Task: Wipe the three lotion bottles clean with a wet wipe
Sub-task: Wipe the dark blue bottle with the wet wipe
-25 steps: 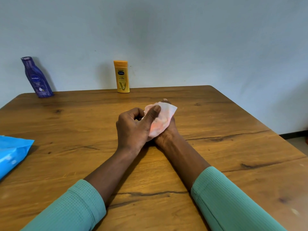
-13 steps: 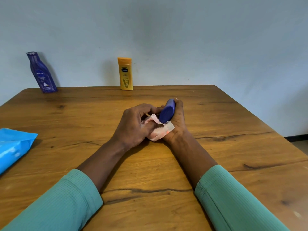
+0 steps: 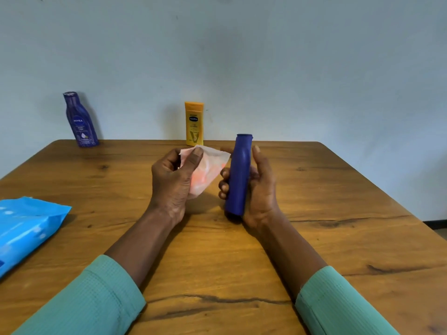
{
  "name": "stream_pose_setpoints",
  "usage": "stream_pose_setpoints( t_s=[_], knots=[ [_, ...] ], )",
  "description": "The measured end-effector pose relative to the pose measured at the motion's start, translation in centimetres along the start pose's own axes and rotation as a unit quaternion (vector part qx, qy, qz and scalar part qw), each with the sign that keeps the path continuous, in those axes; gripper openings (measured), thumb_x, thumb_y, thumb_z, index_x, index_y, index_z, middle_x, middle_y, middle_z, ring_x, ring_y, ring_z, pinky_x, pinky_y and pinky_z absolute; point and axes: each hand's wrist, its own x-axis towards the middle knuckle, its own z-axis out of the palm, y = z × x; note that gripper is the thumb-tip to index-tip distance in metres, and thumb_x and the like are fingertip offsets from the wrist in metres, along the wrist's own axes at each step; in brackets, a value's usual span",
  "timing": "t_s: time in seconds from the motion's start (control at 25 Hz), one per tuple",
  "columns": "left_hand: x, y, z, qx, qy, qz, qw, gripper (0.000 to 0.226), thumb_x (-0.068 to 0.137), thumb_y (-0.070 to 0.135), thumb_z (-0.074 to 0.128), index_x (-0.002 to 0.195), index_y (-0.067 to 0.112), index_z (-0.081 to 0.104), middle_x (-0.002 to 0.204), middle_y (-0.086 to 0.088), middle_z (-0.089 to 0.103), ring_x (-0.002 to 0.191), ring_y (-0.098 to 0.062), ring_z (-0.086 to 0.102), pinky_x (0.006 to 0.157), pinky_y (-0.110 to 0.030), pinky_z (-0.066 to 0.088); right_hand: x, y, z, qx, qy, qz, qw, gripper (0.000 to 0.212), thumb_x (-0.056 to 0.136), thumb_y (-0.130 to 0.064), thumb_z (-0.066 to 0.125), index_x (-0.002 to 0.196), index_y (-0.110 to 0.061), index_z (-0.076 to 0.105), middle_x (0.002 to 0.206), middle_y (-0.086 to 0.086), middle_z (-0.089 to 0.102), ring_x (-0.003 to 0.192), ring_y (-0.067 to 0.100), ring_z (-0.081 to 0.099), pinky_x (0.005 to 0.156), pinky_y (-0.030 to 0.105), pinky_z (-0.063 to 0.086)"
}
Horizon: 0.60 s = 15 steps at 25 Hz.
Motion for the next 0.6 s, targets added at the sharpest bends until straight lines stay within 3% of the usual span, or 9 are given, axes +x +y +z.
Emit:
stream_pose_setpoints(
  t_s=[0.08,0.24,0.44,0.6],
  knots=[
    [-0.1,0.8,0.3,-0.054,-0.027,-0.007,0.998,0.014,0.084,0.030,0.081,0.097,0.025,0.078,0.097,0.006,0.078,0.100,-0.018,0.072,0.075,-0.037,0.063,-0.5,0.5,0.6,-0.152,-0.015,-0.081,0.985,0.050,0.094,-0.056,0.062,0.118,-0.013,0.063,0.087,0.002,0.064,0.071,0.017,0.059,0.066,0.032,0.052],
    [0.1,2.2,-0.3,-0.059,-0.135,0.018,0.989,0.025,0.081,0.030,0.085,0.098,0.014,0.078,0.095,-0.005,0.073,0.089,-0.020,0.065,0.066,-0.032,0.056,-0.7,1.4,1.6,-0.373,-0.039,-0.211,0.902,0.037,0.086,-0.043,0.071,0.116,-0.022,0.064,0.095,0.009,0.065,0.082,0.034,0.061,0.076,0.059,0.055],
    [-0.3,3.2,-1.1,-0.005,-0.225,-0.068,0.972,0.022,0.077,0.029,0.086,0.087,0.012,0.077,0.079,-0.009,0.065,0.065,-0.014,0.058,0.051,-0.028,0.049,-0.8,1.4,1.3,-0.464,-0.007,-0.221,0.858,0.044,0.082,-0.025,0.077,0.119,-0.034,0.056,0.107,-0.006,0.061,0.091,0.016,0.062,0.085,0.046,0.060],
    [-0.5,4.1,0.3,0.012,-0.164,-0.052,0.985,0.026,0.074,0.034,0.075,0.083,0.011,0.070,0.072,0.000,0.067,0.061,-0.010,0.060,0.048,-0.023,0.051,-0.7,1.7,1.4,-0.473,0.005,-0.233,0.850,0.047,0.083,-0.011,0.078,0.116,-0.035,0.055,0.105,-0.005,0.061,0.089,0.016,0.061,0.082,0.042,0.059]
  ],
)
